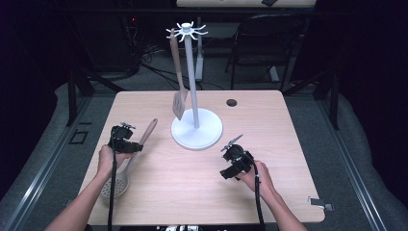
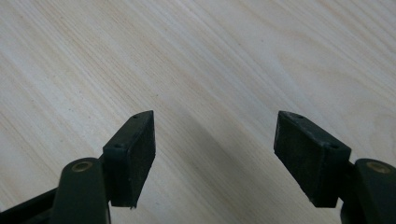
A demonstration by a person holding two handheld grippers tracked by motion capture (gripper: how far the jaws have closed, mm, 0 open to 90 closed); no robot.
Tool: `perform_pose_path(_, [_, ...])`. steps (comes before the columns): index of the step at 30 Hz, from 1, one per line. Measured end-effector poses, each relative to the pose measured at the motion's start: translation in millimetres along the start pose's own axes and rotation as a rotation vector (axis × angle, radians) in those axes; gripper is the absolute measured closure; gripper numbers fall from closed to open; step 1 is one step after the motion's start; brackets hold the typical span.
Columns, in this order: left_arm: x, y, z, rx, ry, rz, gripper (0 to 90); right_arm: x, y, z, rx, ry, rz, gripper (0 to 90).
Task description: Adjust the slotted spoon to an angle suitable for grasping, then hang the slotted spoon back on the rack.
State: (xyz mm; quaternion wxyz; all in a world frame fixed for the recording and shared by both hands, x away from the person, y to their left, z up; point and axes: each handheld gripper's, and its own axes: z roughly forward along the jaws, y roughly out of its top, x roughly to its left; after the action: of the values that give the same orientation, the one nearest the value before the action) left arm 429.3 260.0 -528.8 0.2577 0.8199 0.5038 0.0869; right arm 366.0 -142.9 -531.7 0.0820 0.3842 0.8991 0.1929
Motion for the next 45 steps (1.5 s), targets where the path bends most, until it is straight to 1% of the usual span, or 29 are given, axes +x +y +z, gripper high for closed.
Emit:
perform_pose_path(3, [0.6,-0.8,-4.9,-0.031,-0.009,0.007,75.5,-0.3,-0.1,0.0,0.000,0.000,0.002,29.3])
perform_pose_path(5, [0.3,-1.5,-8.2,-0.059,-0.013,0.008,75.5,-0.6,0.0,0.1,-0.004,0.010,0.010,29.3])
perform_pose_path(6, [-0.1,-1.8,-9.8,-0.069,-0.015,0.009,75.6,-1.3,0.1,-0.4,0.004,0.005,0.003,29.2])
perform_pose_path(8, [-0.8,-2.4,-12.4,-0.093,-0.017,0.013,75.5,-1.2,0.2,-0.2,0.002,0.005,0.005,29.0])
perform_pose_path(11, [-3.0,-3.0,-16.1,-0.112,-0.017,0.022,75.5,-1.0,0.2,0.0,-0.004,0.015,0.010,28.6])
perform_pose_path(12, [-3.9,-3.1,-17.1,-0.120,-0.019,0.027,75.5,-1.5,0.3,-0.4,0.002,0.008,0.004,28.4])
perform_pose_path(16, [-5.9,-4.0,-20.9,-0.153,-0.014,0.044,75.5,-1.5,-0.2,1.0,-0.013,0.012,0.018,26.6])
perform_pose_path(18, [-5.4,-4.5,-22.5,-0.169,-0.015,0.041,75.6,-2.1,0.2,0.4,-0.011,0.014,0.015,24.5])
perform_pose_path(19, [-5.4,-5.0,-22.7,-0.183,-0.012,0.033,75.6,-2.4,0.2,0.2,-0.013,0.012,0.016,23.2])
perform_pose_path(20, [-4.8,-5.0,-23.6,-0.188,-0.011,0.038,75.6,-1.7,-0.2,0.9,-0.030,0.015,0.033,22.0])
perform_pose_path(21, [-4.7,-5.3,-24.5,-0.198,-0.011,0.037,75.6,-2.8,0.3,-0.2,-0.024,0.013,0.021,21.5])
perform_pose_path(23, [-5.5,-5.4,-26.8,-0.208,-0.006,0.042,75.6,-3.1,0.2,-0.5,-0.028,0.020,0.026,21.2])
perform_pose_path(25, [-7.2,-5.7,-29.4,-0.217,-0.009,0.042,75.6,-3.8,0.0,-0.6,-0.023,0.015,0.020,21.1])
perform_pose_path(26, [-8.1,-6.0,-30.6,-0.228,-0.001,0.047,75.6,-4.2,0.3,-0.7,-0.020,0.019,0.020,21.1])
perform_pose_path(27, [-9.0,-6.3,-32.1,-0.238,-0.001,0.047,75.6,-3.9,0.6,-0.4,-0.022,0.017,0.024,21.1])
perform_pose_path(28, [-9.8,-6.3,-33.8,-0.243,-0.002,0.050,75.6,-3.1,0.6,0.6,-0.031,0.026,0.031,21.1])
perform_pose_path(29, [-10.7,-6.4,-36.1,-0.250,-0.003,0.052,75.6,-3.2,0.8,0.7,-0.022,0.018,0.018,21.1])
perform_pose_path(30, [-11.5,-6.5,-38.2,-0.263,-0.002,0.055,75.6,-1.8,0.5,1.8,-0.032,0.018,0.028,21.1])
perform_pose_path(31, [-12.2,-6.4,-40.3,-0.279,-0.002,0.058,75.6,-2.8,1.3,0.5,-0.012,0.017,0.008,21.1])
perform_pose_path(33, [-13.6,-6.2,-45.2,-0.304,-0.004,0.058,75.6,-2.5,0.3,0.9,-0.018,0.018,0.018,21.1])
perform_pose_path(36, [-16.7,-5.5,-50.1,-0.340,0.001,0.077,75.6,-4.1,-0.5,-0.5,-0.005,0.015,0.011,21.1])
perform_pose_path(37, [-18.0,-5.3,-51.5,-0.349,-0.002,0.082,75.6,-3.2,-1.0,0.1,-0.023,0.012,0.022,21.2])
perform_pose_path(38, [-19.2,-5.2,-52.7,-0.363,-0.001,0.088,75.6,-3.2,-0.9,-0.2,-0.026,0.010,0.021,21.3])
perform_pose_path(39, [-20.5,-4.7,-53.9,-0.371,-0.002,0.093,75.6,-4.1,-0.2,-0.9,-0.014,0.009,0.010,21.3])
perform_pose_path(44, [-28.7,-1.2,-60.7,-0.409,-0.009,0.119,75.7,-3.2,0.0,-0.1,-0.011,0.014,0.015,21.3])
perform_pose_path(45, [-30.7,-0.4,-62.6,-0.418,-0.011,0.120,75.6,-3.1,-0.3,-0.1,-0.017,0.013,0.016,21.3])
